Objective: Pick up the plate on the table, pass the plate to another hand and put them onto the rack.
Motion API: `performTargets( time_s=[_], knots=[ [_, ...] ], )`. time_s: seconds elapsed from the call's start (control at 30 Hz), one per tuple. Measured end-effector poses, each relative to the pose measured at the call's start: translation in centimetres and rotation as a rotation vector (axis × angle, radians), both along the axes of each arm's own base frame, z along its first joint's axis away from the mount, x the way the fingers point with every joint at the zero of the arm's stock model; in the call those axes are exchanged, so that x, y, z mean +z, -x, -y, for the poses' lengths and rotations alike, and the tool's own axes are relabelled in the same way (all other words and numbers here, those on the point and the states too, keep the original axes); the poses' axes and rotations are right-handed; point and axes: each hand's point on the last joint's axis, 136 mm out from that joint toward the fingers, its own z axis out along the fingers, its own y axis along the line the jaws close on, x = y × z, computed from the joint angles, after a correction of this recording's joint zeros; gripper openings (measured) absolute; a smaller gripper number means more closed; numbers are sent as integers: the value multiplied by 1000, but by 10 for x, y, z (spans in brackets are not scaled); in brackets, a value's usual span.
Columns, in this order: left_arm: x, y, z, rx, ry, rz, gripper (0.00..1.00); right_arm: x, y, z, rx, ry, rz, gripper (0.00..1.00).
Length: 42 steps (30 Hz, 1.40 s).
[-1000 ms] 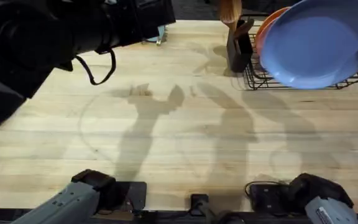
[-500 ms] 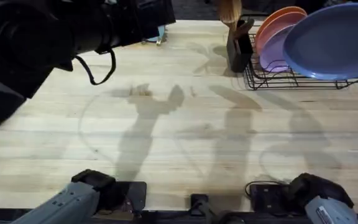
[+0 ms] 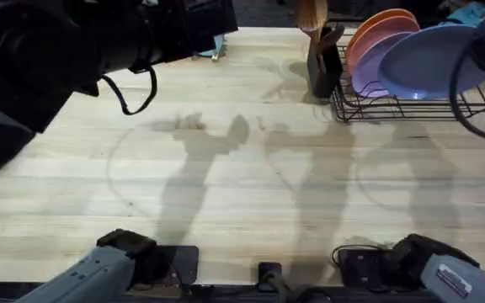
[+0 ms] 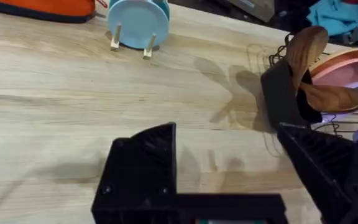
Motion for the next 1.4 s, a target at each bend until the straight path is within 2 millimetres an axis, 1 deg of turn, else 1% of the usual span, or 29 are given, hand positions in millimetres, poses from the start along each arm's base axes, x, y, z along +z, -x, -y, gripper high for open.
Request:
performTargets(
  time_s=[0.17, 0.27, 0.4, 0.43, 0.47, 0.53, 0.6, 0.77, 0.9, 1.0, 1.13, 1.4],
  knots=[
    [0, 0, 0, 0, 0, 0, 993, -6, -30, 2, 63, 10, 27, 31],
    [0, 0, 0, 0, 0, 0, 992, -11, -44, 4, 83, 11, 37, 31],
    [-1, 1, 0, 0, -2, -6, 994, -22, -58, 6, 108, 4, 30, 31],
    [-3, 2, -1, 0, -4, -14, 994, -25, -61, 5, 119, -6, 27, 32],
    [-9, 6, -2, 0, -12, -45, 994, -30, -64, 1, 171, -46, 27, 33],
    [-11, 7, -2, 0, -15, -53, 994, -31, -64, 1, 198, -71, 34, 32],
    [-11, 7, -2, 0, -15, -54, 993, -31, -62, 6, 211, -95, 42, 33],
    [-11, 7, -2, 0, -15, -54, 995, -28, -53, 30, 209, -142, 74, 31],
    [-11, 7, -2, 0, -15, -54, 994, -22, -46, 43, 234, -202, 119, 31],
    [-11, 7, -2, 0, -15, -54, 994, -22, -43, 45, 270, -266, 137, 31],
    [-11, 7, -2, 0, -15, -54, 994, -29, -43, 45, 304, -338, 131, 31],
    [-11, 7, -2, 0, -15, -54, 994, -42, -46, 44, 330, -404, 109, 31]
  ],
)
